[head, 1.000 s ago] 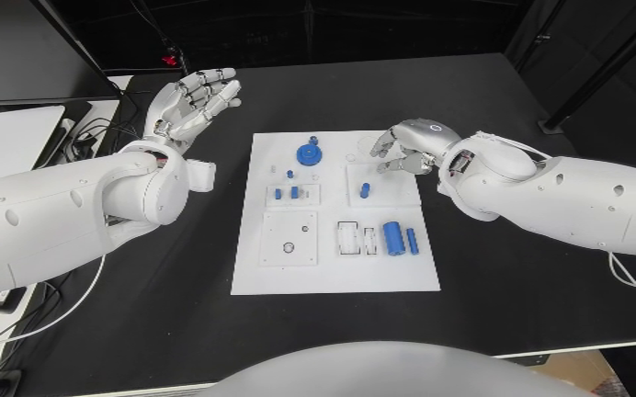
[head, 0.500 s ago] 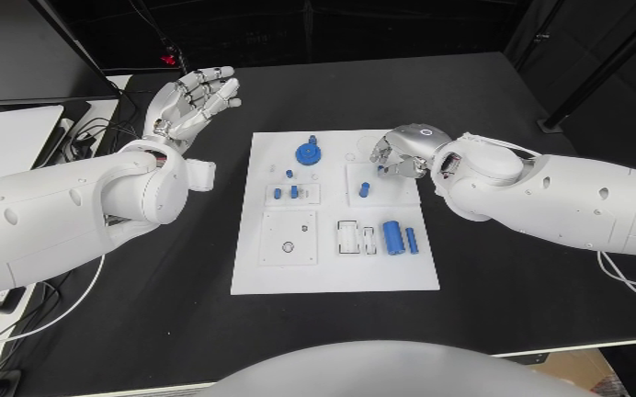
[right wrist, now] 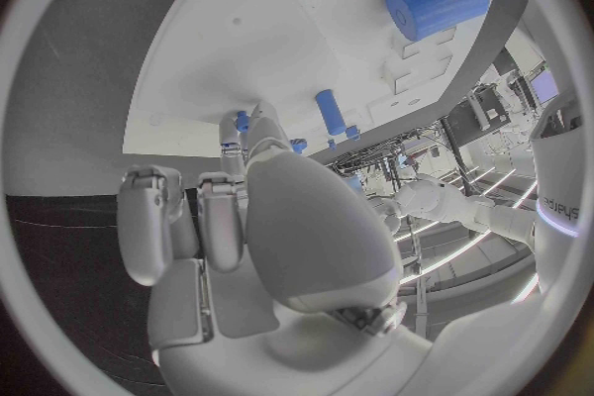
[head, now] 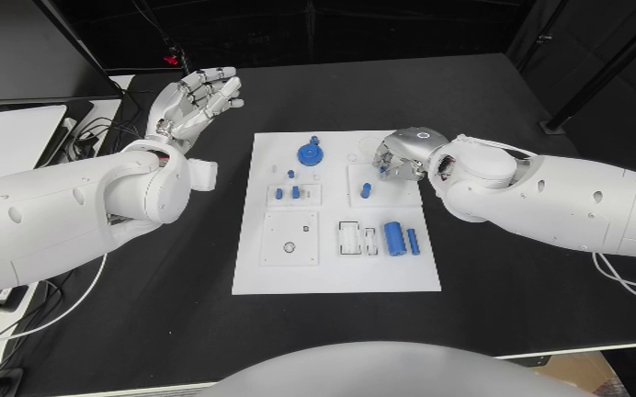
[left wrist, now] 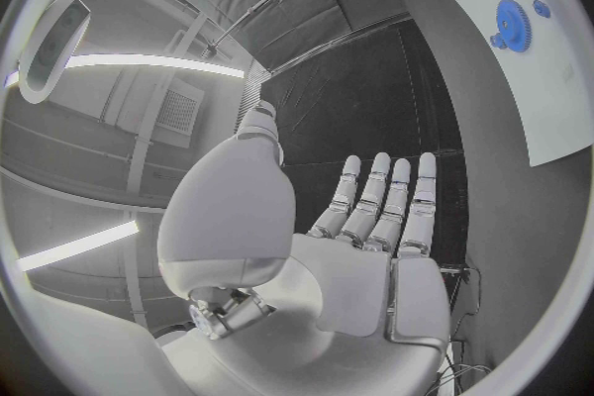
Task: Assemble the parts on the task board
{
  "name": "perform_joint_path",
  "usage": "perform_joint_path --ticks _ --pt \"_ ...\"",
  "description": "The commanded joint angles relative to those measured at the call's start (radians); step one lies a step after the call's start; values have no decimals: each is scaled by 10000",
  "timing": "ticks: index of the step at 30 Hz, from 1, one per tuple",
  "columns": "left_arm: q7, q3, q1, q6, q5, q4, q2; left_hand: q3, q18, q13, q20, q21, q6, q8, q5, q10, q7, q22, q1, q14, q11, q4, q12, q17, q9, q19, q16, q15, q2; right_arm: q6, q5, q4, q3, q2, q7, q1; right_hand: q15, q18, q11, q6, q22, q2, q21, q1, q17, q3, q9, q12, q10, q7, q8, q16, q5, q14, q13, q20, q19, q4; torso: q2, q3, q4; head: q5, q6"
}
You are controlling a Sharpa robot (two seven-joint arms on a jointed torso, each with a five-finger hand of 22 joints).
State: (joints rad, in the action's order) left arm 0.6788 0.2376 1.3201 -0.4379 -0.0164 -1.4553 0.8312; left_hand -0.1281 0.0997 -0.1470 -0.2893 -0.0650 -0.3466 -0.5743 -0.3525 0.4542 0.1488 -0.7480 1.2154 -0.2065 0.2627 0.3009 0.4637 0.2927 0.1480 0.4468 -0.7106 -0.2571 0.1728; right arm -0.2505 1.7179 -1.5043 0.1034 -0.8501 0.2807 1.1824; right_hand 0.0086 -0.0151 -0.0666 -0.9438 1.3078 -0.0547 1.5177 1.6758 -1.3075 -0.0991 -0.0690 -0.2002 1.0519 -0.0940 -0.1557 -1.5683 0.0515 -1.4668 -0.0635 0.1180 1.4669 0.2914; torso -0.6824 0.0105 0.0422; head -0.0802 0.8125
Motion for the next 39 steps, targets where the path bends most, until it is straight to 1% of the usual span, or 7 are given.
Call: perform_joint_path --ticks 1,7,16,20,30,34,39 --pt "1626 -9 15 120 -37 -17 1 84 -84 -11 -2 -71 100 -88 0 -87 1469 27 -18 58 -7 -4 99 -44 12 93 -74 9 -140 313 317 4 -4 50 237 13 -92 -18 21 -172 2375 -71 -38 55 -2633 83 -23 52 179 -6 -26 -25 -46 -1040 14 -116 656 4 -4 0 -6 7 4" --pt "1587 -9 14 134 -37 -16 12 155 -83 -5 -2 -73 151 -179 32 -145 1470 45 -18 68 -6 -7 207 -103 6 105 -140 10 -232 430 466 -9 -5 116 356 10 -198 -21 139 -590 2372 -90 -49 76 -2633 127 -67 113 557 -38 -145 -25 -45 -1040 19 -210 651 2 -8 5 -12 7 23" --pt "1518 -9 13 162 -37 -11 10 324 -80 20 -1 -83 249 -388 115 -271 1472 84 -20 92 -5 -16 465 -254 -20 130 -300 8 -471 587 665 1 -5 235 577 6 -240 -17 184 -974 2376 -84 -45 120 -2633 173 -84 259 970 -46 -210 -25 -45 -1040 26 -281 658 -8 -1 1 -8 -19 43" --pt "1494 -9 12 171 -37 -11 8 327 -80 21 -1 -84 251 -391 117 -273 1472 84 -21 92 -5 -17 469 -256 -21 130 -303 8 -475 667 786 4 -5 287 730 5 -252 -15 202 -1106 2379 -63 -40 236 -2633 225 -86 333 1114 -44 -224 -25 -45 -1040 29 -302 662 -22 3 3 2 -45 35" --pt "1442 -9 11 176 -37 -2 7 377 -77 32 -1 -92 275 -459 138 -304 1472 94 -20 96 -6 -20 560 -309 -33 145 -361 11 -547 898 1002 34 -5 393 1013 0 -214 8 148 -1242 2411 87 29 587 -2633 381 -48 558 1433 -147 -137 -25 -42 -1040 27 -263 712 -66 3 2 2 -42 52" --pt "1425 -9 11 173 -37 1 6 424 -75 46 -1 -98 301 -520 152 -339 1472 103 -23 108 -7 -23 643 -362 -48 156 -412 11 -620 977 1081 33 -5 417 1048 -1 -194 18 134 -1372 2427 153 61 815 -2633 492 -52 618 1603 -178 -141 -25 -40 -1040 24 -244 734 -119 -2 2 1 -45 57" --pt "1397 -9 11 174 -37 6 5 424 -75 46 -1 -98 301 -520 152 -339 1472 103 -23 108 -7 -23 643 -362 -48 156 -412 11 -620 955 1161 15 -5 438 1075 -4 -166 24 107 -1572 2438 198 83 1017 -2633 627 -66 665 1847 -229 -168 -25 -39 -1040 19 -219 749 -151 -3 1 3 -47 66"
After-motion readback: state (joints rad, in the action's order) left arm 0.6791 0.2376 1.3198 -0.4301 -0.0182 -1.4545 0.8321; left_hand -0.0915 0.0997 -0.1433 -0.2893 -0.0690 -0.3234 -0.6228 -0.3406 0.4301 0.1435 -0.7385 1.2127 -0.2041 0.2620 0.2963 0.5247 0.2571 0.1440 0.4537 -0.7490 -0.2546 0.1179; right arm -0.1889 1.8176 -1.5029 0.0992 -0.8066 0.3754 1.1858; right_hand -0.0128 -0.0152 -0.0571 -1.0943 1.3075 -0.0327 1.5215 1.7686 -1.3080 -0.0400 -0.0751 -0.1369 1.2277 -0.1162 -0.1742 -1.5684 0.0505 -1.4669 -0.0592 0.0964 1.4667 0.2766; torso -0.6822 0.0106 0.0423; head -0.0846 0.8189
